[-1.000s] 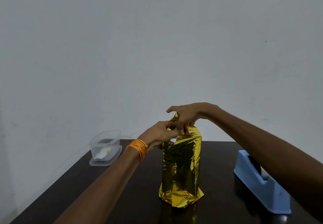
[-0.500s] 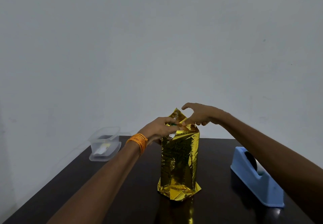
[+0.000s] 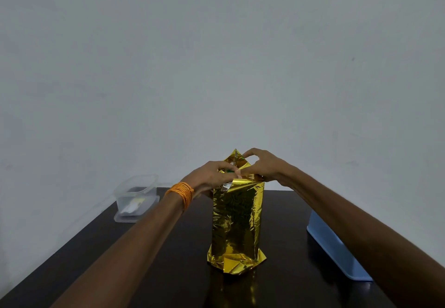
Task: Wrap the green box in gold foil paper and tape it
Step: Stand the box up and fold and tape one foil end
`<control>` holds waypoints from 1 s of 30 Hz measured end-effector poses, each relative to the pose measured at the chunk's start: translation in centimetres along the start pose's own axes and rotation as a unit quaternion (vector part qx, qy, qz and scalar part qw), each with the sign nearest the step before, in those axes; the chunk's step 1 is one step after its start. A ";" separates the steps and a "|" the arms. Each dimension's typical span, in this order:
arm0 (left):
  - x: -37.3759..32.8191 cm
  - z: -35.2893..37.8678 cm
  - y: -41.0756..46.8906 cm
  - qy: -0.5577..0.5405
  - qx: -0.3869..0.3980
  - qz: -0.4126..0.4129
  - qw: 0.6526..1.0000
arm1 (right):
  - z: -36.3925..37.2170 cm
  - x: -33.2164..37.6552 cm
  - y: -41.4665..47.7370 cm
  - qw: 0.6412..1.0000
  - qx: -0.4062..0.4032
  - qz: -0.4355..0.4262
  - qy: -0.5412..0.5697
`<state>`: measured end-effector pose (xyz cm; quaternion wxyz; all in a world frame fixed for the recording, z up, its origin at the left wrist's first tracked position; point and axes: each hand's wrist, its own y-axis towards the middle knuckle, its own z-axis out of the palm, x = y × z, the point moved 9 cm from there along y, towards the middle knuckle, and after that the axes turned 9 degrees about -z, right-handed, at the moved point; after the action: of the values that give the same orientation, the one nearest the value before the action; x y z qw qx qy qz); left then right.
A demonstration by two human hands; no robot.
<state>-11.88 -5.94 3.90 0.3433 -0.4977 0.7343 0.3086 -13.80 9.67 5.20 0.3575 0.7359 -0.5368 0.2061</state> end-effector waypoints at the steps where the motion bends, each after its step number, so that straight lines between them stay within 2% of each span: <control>1: 0.0 0.1 0.0 0.002 0.002 -0.001 1.000 | -0.1 -0.2 0.0 1.000 -0.011 0.002 -0.002; 4: -0.1 0.1 0.0 0.019 -0.001 -0.005 1.000 | -0.4 -0.4 0.0 0.999 -0.034 0.000 -0.012; 8: -0.1 0.0 0.0 0.017 -0.002 -0.007 1.000 | -0.2 -0.2 -0.2 1.000 -0.003 -0.003 0.002; 15: -1.0 0.1 -0.7 0.040 -0.006 -0.018 0.999 | -0.1 -0.2 -0.4 1.000 -0.002 0.001 -0.002; 19: -3.2 -3.3 -1.5 0.049 -0.151 0.045 0.986 | -0.2 -0.7 -0.2 0.999 0.007 0.037 0.020; 24: -6.6 -7.4 -2.6 0.120 -0.322 0.116 0.932 | 0.0 -0.3 -0.1 0.999 0.019 0.028 -0.012; 27: -7.9 -9.1 -2.9 0.029 -0.349 0.153 0.924 | -0.3 -0.3 -0.4 1.000 0.003 0.022 0.005; 29: -8.0 -9.9 -2.8 -0.038 -0.335 0.163 0.927 | -0.8 -0.3 -0.9 0.999 -0.016 0.023 0.039; 30: -8.1 -10.0 -2.9 -0.035 -0.317 0.171 0.932 | -1.1 -0.3 -1.1 0.998 -0.026 0.023 0.057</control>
<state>-8.99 -10.62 15.87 0.1356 -0.4363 0.6599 0.5965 -12.76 10.87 5.37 0.4012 0.7013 -0.5374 0.2416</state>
